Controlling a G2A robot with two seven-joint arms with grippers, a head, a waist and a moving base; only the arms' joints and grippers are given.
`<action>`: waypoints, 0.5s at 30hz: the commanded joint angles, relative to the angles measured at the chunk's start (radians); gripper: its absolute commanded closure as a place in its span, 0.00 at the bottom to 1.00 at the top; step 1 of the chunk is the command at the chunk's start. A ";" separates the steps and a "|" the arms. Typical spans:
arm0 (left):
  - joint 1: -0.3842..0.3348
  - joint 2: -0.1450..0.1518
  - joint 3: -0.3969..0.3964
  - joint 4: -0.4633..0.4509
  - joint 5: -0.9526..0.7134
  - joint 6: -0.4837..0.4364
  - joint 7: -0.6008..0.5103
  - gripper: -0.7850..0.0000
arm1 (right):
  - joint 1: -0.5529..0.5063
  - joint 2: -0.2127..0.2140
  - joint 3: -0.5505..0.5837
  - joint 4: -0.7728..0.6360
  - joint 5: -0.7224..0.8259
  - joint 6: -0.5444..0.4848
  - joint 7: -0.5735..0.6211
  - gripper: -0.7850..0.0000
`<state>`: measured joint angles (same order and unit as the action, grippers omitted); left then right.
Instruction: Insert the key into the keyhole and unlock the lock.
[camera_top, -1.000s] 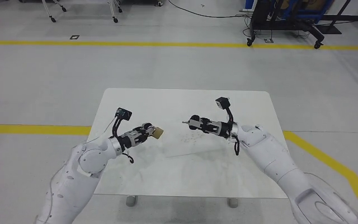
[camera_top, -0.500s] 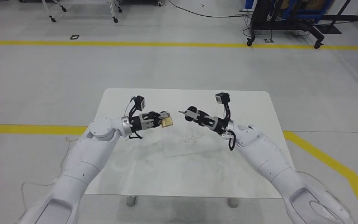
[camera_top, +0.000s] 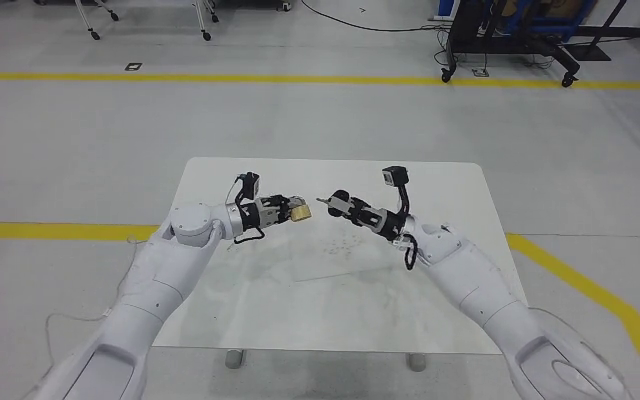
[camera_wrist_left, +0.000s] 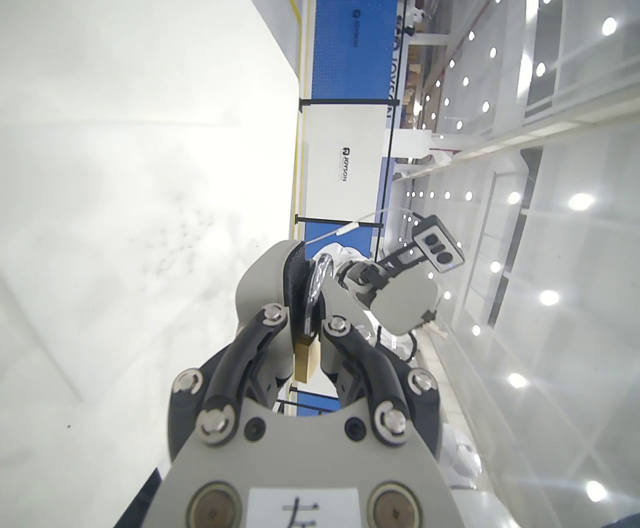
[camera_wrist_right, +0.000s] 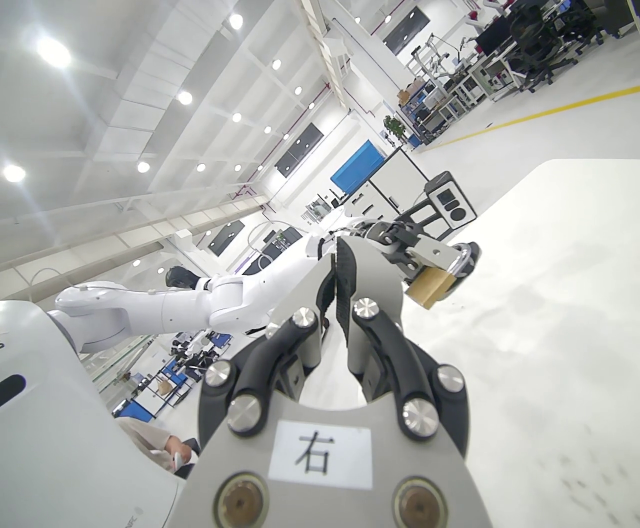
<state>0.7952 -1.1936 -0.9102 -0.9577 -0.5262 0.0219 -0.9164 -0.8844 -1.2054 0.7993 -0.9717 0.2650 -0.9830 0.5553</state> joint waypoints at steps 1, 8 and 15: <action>-0.003 -0.001 -0.005 -0.012 -0.014 0.054 0.003 1.00 | -0.010 0.006 0.022 -0.013 -0.108 0.027 -0.046 1.00; -0.004 -0.010 -0.044 0.009 -0.131 0.069 -0.012 1.00 | -0.098 0.032 0.108 -0.168 -0.390 0.118 -0.205 1.00; 0.004 -0.012 -0.054 0.014 -0.160 0.053 -0.024 1.00 | -0.098 0.032 0.108 -0.168 -0.390 0.118 -0.205 1.00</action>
<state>0.7990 -1.2051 -0.9637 -0.9435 -0.6858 0.0745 -0.9405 -0.9824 -1.1737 0.9070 -1.1392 -0.1236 -0.8652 0.3501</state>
